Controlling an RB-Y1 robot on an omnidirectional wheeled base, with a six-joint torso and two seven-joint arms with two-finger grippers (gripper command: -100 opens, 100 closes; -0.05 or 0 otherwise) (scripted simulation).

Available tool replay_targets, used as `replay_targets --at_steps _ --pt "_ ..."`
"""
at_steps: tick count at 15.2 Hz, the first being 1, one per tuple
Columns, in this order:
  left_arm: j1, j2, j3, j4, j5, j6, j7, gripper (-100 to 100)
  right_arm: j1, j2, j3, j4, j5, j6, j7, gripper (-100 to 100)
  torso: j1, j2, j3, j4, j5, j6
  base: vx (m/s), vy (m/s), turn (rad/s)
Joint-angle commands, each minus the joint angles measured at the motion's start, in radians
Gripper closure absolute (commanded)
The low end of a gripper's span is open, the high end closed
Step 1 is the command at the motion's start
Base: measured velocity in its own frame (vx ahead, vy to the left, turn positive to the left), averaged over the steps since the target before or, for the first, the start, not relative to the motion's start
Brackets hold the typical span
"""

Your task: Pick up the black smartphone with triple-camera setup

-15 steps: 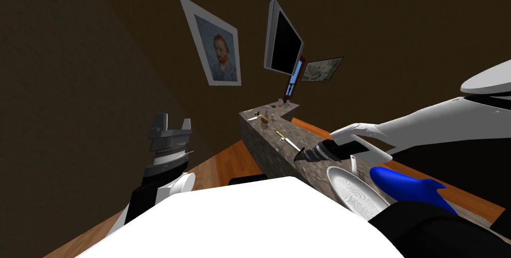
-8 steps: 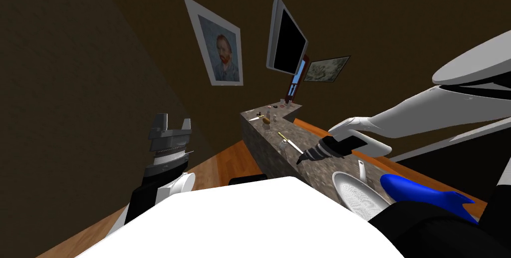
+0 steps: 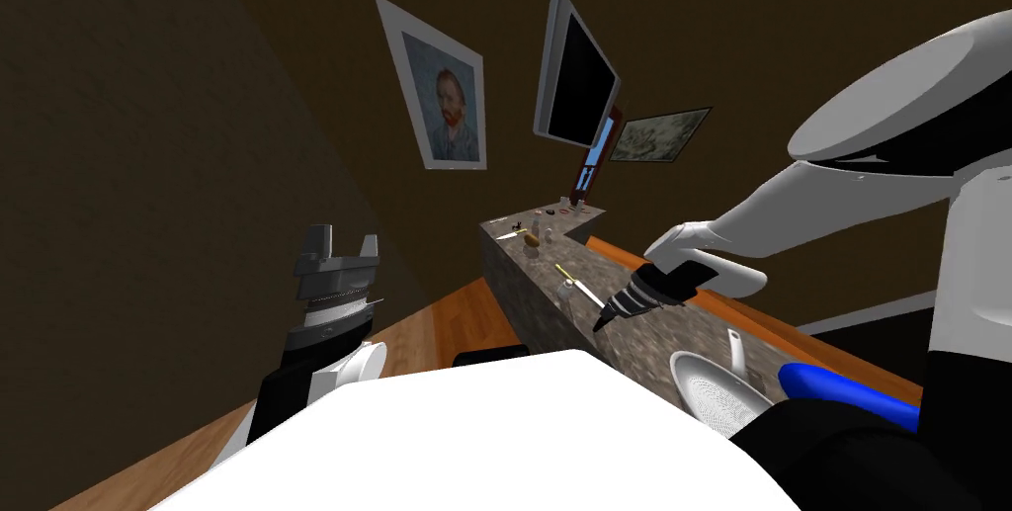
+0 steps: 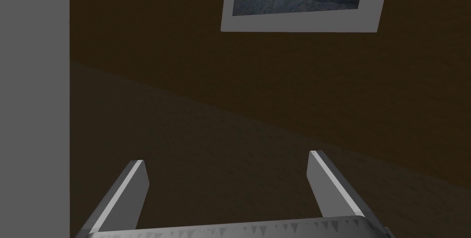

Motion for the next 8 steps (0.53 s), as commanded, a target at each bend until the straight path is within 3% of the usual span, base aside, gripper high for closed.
replay_targets --at_steps 1,4,5,8 --pt "0.000 0.000 0.000 0.000 0.000 0.000 0.000 0 0.007 -0.035 0.003 0.004 0.000 -0.005 -0.003 -100 0.000 0.000 0.000 0.000 0.000 0.000 0.000 0.008 0.062" --pt "0.000 0.000 0.000 0.000 0.000 0.000 0.000 0 0.026 -0.098 0.005 -0.002 0.005 -0.004 -0.003 -100 0.000 0.000 0.000 0.000 0.000 0.000 -0.001 0.011 0.093" --pt "0.000 0.000 0.000 0.000 0.000 0.000 0.000 0 0.019 -0.078 0.004 -0.002 0.003 -0.003 -0.004 -100 0.000 0.000 0.000 0.000 0.000 0.000 0.000 0.004 0.041" --pt "0.000 0.000 0.000 0.000 0.000 0.000 0.000 0 0.064 -0.033 -0.008 0.014 0.016 0.028 0.011 -100 0.000 0.000 0.000 0.000 0.000 0.000 0.009 0.017 0.054"
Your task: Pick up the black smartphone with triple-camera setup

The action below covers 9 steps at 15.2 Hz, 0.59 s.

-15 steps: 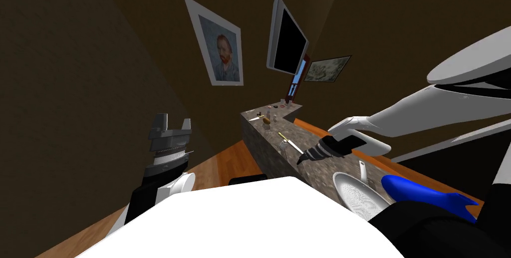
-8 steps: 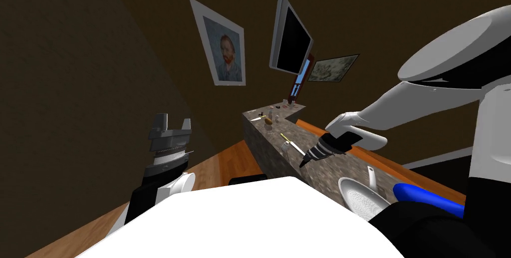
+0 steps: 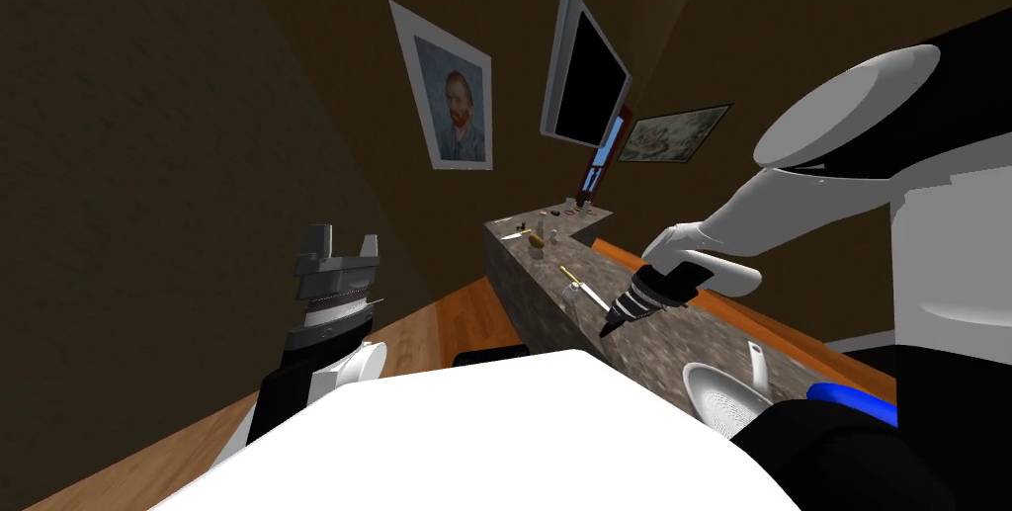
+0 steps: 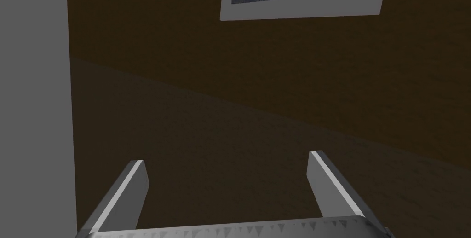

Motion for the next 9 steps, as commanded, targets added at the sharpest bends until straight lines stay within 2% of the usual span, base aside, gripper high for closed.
replay_targets --at_steps 1,3,4,5,9 --pt "0.000 0.000 0.000 0.000 0.000 0.000 0.000 0 0.030 0.034 -0.008 0.012 0.009 0.023 0.011 -100 0.000 0.000 0.000 0.000 0.000 0.000 0.015 0.025 0.053" --pt "0.000 0.000 0.000 0.000 0.000 0.000 0.000 0 0.057 0.064 -0.015 0.022 0.016 0.041 0.020 -100 0.000 0.000 0.000 0.000 0.000 0.000 0.013 0.024 0.054" --pt "0.000 0.000 0.000 0.000 0.000 0.000 0.000 0 0.039 0.044 -0.011 0.015 0.011 0.027 0.013 -100 0.000 0.000 0.000 0.000 0.000 0.000 0.006 0.014 0.015" --pt "0.000 0.000 0.000 0.000 0.000 0.000 0.000 0 0.042 0.048 -0.011 0.015 0.012 0.031 0.015 100 0.000 0.000 0.000 0.000 0.000 0.000 0.000 0.000 0.000" --pt "0.000 0.000 0.000 0.000 0.000 0.000 0.000 0 0.042 0.048 -0.010 0.015 0.011 0.032 0.013 100 -0.001 0.001 0.001 0.000 0.000 -0.001 0.000 0.000 0.000"
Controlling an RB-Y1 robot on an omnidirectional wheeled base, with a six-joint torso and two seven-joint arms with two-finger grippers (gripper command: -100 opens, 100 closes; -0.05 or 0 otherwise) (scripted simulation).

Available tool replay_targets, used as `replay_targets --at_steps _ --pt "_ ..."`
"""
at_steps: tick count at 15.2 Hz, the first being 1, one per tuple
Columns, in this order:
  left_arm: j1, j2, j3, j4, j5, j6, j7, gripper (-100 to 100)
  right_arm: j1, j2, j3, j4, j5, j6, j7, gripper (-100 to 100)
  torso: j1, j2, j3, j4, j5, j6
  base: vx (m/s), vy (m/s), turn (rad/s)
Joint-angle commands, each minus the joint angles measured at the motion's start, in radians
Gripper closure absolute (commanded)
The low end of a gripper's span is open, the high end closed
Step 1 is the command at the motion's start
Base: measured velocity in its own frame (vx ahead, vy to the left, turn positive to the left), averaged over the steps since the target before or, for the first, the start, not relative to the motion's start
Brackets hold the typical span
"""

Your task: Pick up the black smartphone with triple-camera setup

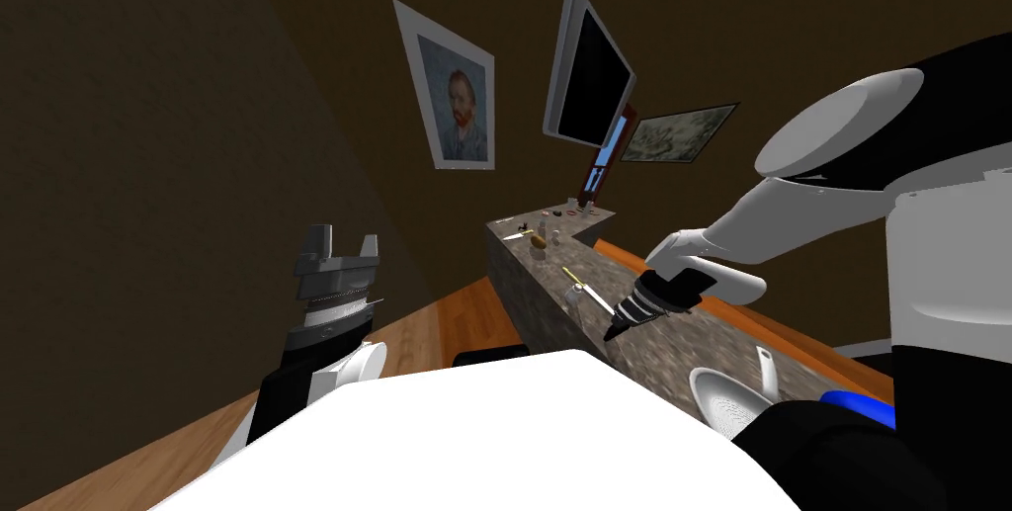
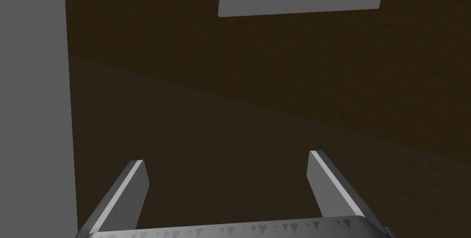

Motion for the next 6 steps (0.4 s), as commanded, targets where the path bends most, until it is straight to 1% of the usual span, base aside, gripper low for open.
replay_targets --at_steps 1,3,4,5,6 --pt "0.000 0.000 0.000 0.000 0.000 0.000 0.000 0 -0.029 -0.034 0.007 -0.010 -0.007 -0.022 -0.007 100 0.000 0.000 0.000 0.000 0.000 0.000 -0.008 -0.016 -0.057" --pt "0.000 0.000 0.000 0.000 0.000 0.000 0.000 0 -0.047 -0.054 0.011 -0.017 -0.012 -0.034 -0.013 100 -0.001 0.001 0.001 0.000 0.000 0.000 -0.014 -0.029 -0.071" --pt "0.000 0.000 0.000 0.000 0.000 0.000 0.000 0 -0.065 -0.074 0.016 -0.023 -0.017 -0.046 -0.018 100 -0.001 0.001 0.001 0.001 0.000 0.000 -0.013 -0.027 -0.062" --pt "0.000 0.000 0.000 0.000 0.000 0.000 0.000 0 -0.074 -0.084 0.018 -0.026 -0.020 -0.053 -0.021 100 -0.001 0.001 0.001 0.001 0.000 -0.001 -0.013 -0.023 -0.048" --pt "0.000 0.000 0.000 0.000 0.000 0.000 0.000 0 -0.061 -0.070 0.016 -0.021 -0.017 -0.043 -0.018 100 -0.001 0.002 0.001 0.001 0.000 -0.001 -0.007 -0.012 -0.012"
